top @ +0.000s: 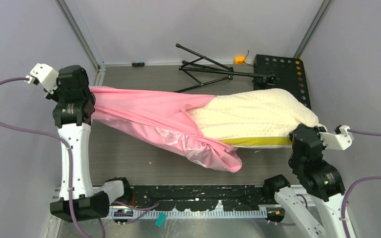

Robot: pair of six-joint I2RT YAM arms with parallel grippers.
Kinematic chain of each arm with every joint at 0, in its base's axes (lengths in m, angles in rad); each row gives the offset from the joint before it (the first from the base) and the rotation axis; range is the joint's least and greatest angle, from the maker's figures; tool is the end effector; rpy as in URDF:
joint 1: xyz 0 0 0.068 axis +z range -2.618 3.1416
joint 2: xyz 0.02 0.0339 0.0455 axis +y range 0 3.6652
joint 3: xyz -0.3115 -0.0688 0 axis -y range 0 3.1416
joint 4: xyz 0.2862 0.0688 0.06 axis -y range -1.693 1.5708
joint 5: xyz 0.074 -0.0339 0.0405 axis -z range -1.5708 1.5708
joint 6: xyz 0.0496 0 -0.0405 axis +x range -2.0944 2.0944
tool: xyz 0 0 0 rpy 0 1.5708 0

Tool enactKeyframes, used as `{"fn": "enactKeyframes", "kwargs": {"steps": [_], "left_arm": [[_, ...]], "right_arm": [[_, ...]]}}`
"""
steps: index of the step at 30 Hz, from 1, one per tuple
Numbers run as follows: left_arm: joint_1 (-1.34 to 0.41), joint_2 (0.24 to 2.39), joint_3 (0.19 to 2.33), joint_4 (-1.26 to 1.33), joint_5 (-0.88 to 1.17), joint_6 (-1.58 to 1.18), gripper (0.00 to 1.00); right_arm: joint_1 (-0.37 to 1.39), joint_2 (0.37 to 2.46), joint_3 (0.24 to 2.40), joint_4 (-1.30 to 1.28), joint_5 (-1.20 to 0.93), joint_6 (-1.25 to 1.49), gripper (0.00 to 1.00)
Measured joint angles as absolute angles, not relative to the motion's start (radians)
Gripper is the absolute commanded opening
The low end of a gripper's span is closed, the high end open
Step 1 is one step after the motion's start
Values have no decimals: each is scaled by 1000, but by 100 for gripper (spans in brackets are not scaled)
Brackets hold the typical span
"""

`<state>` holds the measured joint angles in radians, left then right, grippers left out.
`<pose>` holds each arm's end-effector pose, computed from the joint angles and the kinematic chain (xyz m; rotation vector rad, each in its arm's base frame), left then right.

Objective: Remove the pillowcase from the pillow

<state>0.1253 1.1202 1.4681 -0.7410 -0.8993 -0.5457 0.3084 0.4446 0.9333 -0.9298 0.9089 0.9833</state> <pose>0.2231 0.0672 0.5077 -1.1163 1.4766 0.5861 0.0669 -0.0197 0.3902 1.0933 1.4754 -0.0153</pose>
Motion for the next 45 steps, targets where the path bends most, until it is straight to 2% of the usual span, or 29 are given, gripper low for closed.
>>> {"fn": "enactKeyframes", "kwargs": {"steps": [6, 13, 19, 22, 26, 29, 30, 31, 32, 33, 34, 36, 37, 39, 45], "left_arm": [[256, 1139, 1468, -900, -770, -740, 0], [266, 1129, 1468, -953, -732, -816, 0], [266, 1126, 1460, -936, -690, -817, 0], [270, 1119, 1422, -856, -576, -767, 0], [257, 1150, 1385, -754, -393, -707, 0], [146, 1187, 1365, -707, -367, -633, 10], [83, 1200, 1360, -699, -371, -594, 16], [27, 1211, 1358, -695, -375, -561, 25], [-19, 1222, 1358, -694, -381, -532, 42], [-78, 1234, 1358, -693, -392, -493, 63], [-121, 1245, 1358, -694, -397, -456, 78], [-213, 1277, 1377, -727, -417, -390, 85], [-253, 1297, 1395, -753, -434, -363, 94], [-364, 1356, 1459, -829, -494, -309, 99], [-666, 1443, 1558, -1033, -552, -215, 100]], "right_arm": [[324, 431, 941, -946, 947, 980, 0], [356, 419, 1003, -953, 1032, 941, 0], [384, 398, 1065, -904, 1083, 849, 0], [387, 385, 1063, -840, 1069, 775, 0], [382, 398, 1015, -760, 934, 697, 0], [377, 498, 992, -739, 755, 675, 0], [377, 548, 989, -736, 698, 669, 0], [377, 604, 988, -734, 641, 662, 0], [377, 646, 988, -733, 603, 656, 0], [375, 699, 988, -733, 563, 651, 0], [373, 750, 989, -731, 531, 647, 0], [367, 825, 989, -734, 488, 640, 0], [365, 842, 989, -735, 474, 640, 0], [364, 855, 989, -735, 446, 637, 0], [367, 818, 987, -733, 408, 632, 0]]}}
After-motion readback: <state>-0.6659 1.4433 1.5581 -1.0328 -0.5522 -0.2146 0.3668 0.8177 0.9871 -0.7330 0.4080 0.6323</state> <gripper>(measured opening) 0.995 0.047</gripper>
